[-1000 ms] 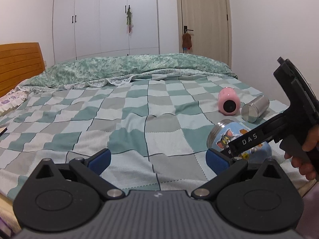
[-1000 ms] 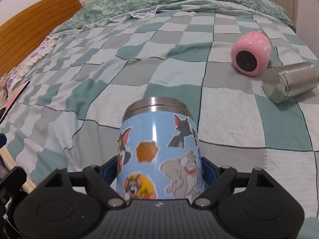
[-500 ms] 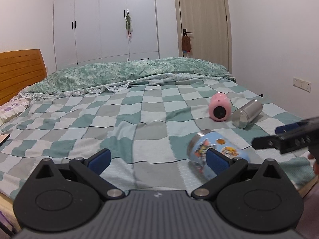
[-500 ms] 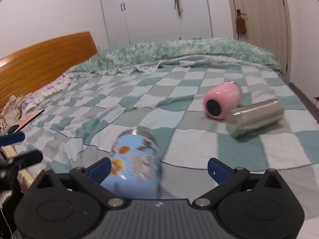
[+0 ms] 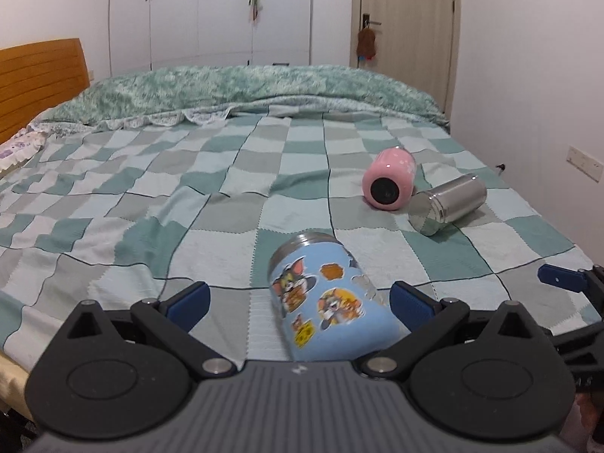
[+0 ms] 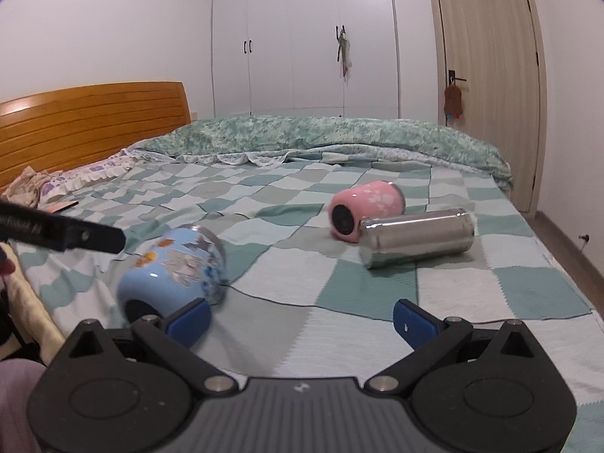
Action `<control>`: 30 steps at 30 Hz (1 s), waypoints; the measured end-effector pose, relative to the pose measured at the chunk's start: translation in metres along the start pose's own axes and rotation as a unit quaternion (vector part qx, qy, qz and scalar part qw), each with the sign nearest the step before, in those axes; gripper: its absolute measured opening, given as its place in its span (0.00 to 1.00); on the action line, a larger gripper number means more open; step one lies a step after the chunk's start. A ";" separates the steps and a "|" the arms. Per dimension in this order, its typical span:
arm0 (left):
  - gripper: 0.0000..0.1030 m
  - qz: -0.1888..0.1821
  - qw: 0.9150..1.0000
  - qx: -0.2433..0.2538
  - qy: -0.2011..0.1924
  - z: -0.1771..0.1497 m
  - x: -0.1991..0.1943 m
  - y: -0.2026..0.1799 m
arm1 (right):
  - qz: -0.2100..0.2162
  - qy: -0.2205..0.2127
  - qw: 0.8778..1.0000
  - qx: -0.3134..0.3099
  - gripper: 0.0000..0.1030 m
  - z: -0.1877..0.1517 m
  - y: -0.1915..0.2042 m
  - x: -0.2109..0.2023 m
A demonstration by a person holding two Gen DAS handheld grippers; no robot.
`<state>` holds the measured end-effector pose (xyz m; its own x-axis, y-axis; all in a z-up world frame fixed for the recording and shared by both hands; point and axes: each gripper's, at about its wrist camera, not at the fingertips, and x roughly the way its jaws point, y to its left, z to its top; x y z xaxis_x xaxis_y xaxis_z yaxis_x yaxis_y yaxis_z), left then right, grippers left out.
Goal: Flip cup upright
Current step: 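Lift the blue tumbler with the right gripper and rotate it toward the left gripper, then grasp the blue tumbler with the left gripper while the right gripper releases it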
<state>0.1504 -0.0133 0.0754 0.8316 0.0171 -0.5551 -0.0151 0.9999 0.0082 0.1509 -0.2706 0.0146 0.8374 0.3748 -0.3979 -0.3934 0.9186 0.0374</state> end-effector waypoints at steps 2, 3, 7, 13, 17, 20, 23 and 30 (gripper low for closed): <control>1.00 0.006 1.000 0.003 0.011 0.004 0.010 -0.006 | 0.001 -0.003 1.000 -0.005 1.00 -0.001 -0.005 0.005; 1.00 0.009 1.000 0.005 0.016 0.007 0.015 -0.010 | 0.003 -0.004 1.000 -0.010 1.00 0.000 -0.007 0.009; 1.00 0.018 0.999 0.009 0.047 0.017 0.039 -0.020 | 0.005 -0.011 0.999 -0.042 1.00 0.003 -0.007 0.021; 1.00 0.032 0.992 -0.015 0.123 0.033 0.083 -0.019 | 0.011 -0.018 0.999 -0.048 1.00 0.006 -0.010 0.038; 1.00 0.038 0.985 -0.014 0.165 0.041 0.109 -0.018 | 0.012 -0.015 0.999 -0.032 1.00 0.002 -0.017 0.046; 0.92 0.035 0.979 -0.017 0.202 0.044 0.127 -0.016 | 0.012 -0.013 0.999 -0.027 1.00 0.001 -0.019 0.049; 0.87 0.016 0.971 -0.020 0.236 0.042 0.141 -0.015 | 0.011 -0.011 1.000 -0.024 1.00 -0.001 -0.019 0.051; 0.86 -0.021 0.983 0.015 0.183 0.039 0.118 -0.022 | 0.001 -0.020 1.000 -0.015 1.00 -0.001 -0.018 0.048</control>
<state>0.2709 -0.0328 0.0421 0.5758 -0.0205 -0.8173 0.0362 0.9993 0.0005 0.1979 -0.2692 -0.0062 0.8511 0.3816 -0.3607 -0.4055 0.9140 0.0103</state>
